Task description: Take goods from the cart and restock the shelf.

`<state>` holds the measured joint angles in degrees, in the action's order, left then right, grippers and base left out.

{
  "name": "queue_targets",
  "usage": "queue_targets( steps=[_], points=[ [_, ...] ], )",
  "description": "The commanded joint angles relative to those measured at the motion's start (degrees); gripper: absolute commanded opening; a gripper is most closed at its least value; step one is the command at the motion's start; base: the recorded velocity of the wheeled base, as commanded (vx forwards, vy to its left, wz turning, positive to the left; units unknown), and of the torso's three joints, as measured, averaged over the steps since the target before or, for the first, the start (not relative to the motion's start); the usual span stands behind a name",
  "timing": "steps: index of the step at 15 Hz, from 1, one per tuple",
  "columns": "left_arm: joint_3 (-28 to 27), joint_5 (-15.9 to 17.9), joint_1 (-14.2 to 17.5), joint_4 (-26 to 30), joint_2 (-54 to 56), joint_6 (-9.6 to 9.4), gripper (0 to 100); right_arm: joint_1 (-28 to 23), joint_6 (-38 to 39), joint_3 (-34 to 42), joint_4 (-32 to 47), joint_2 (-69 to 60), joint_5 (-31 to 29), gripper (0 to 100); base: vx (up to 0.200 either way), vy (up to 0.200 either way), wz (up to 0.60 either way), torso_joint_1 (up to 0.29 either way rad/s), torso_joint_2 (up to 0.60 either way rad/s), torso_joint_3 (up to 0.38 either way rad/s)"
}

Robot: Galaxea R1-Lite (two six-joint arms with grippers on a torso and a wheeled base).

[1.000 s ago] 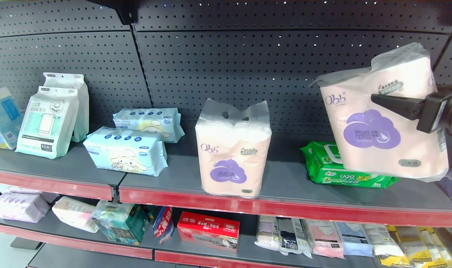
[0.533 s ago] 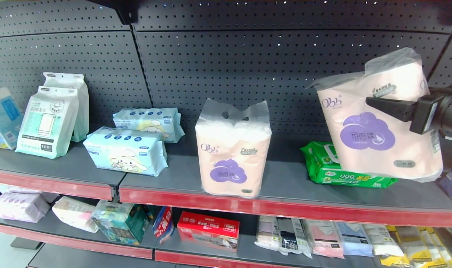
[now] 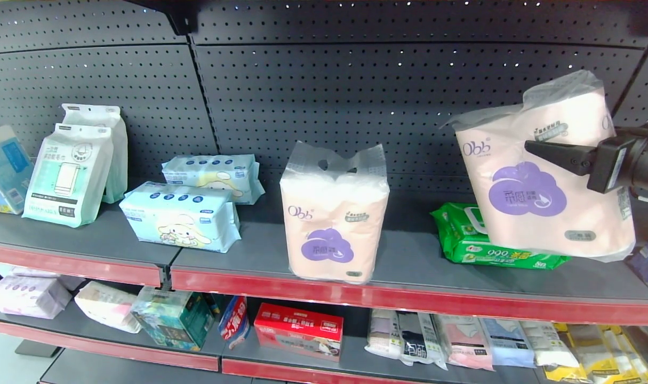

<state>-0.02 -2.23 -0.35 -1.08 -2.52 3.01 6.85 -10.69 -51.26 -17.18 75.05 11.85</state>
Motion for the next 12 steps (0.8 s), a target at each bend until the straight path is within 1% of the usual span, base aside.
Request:
queue_targets(
  steps=[1, 2, 3, 4, 9, 12],
  points=[
    [0.02, 3.2, 0.27, 1.0, 2.44, -1.96, 100, 0.0, -0.12, 0.02, -0.05, -0.07, 0.02, 0, 0.0, 0.0, 0.0, 0.0, 0.0, 0.0],
    [0.02, 3.64, 0.27, 1.0, 2.44, -3.01, 100, 0.0, -0.12, -0.07, -0.05, -0.07, 0.02, 0, 0.0, 0.0, 0.0, 0.0, 0.0, 0.0],
    [0.02, 3.73, 0.27, 1.0, 2.44, -3.27, 100, 0.0, -0.12, 0.02, -0.05, 0.01, 0.02, 0, 0.0, 0.0, 0.0, 0.0, 0.0, 0.0],
    [0.02, 3.64, 0.27, 1.0, 2.44, -3.01, 100, -0.08, -0.03, 0.28, -0.05, 0.1, -0.07, 0, 0.0, 0.0, 0.0, 0.0, 0.0, 0.0],
    [0.02, 3.64, 0.27, 1.0, 2.44, -3.01, 100, -0.17, -0.03, -0.24, -0.31, 0.8, 0.02, 0, 0.0, 0.0, 0.0, 0.0, 0.0, 0.0],
    [0.02, 3.64, 0.27, 1.0, 2.44, -3.01, 100, 0.0, -0.12, -2.35, -3.65, 3.18, -0.07, 0, 0.0, 0.0, 0.0, 0.0, 0.0, 0.0]
  ],
)
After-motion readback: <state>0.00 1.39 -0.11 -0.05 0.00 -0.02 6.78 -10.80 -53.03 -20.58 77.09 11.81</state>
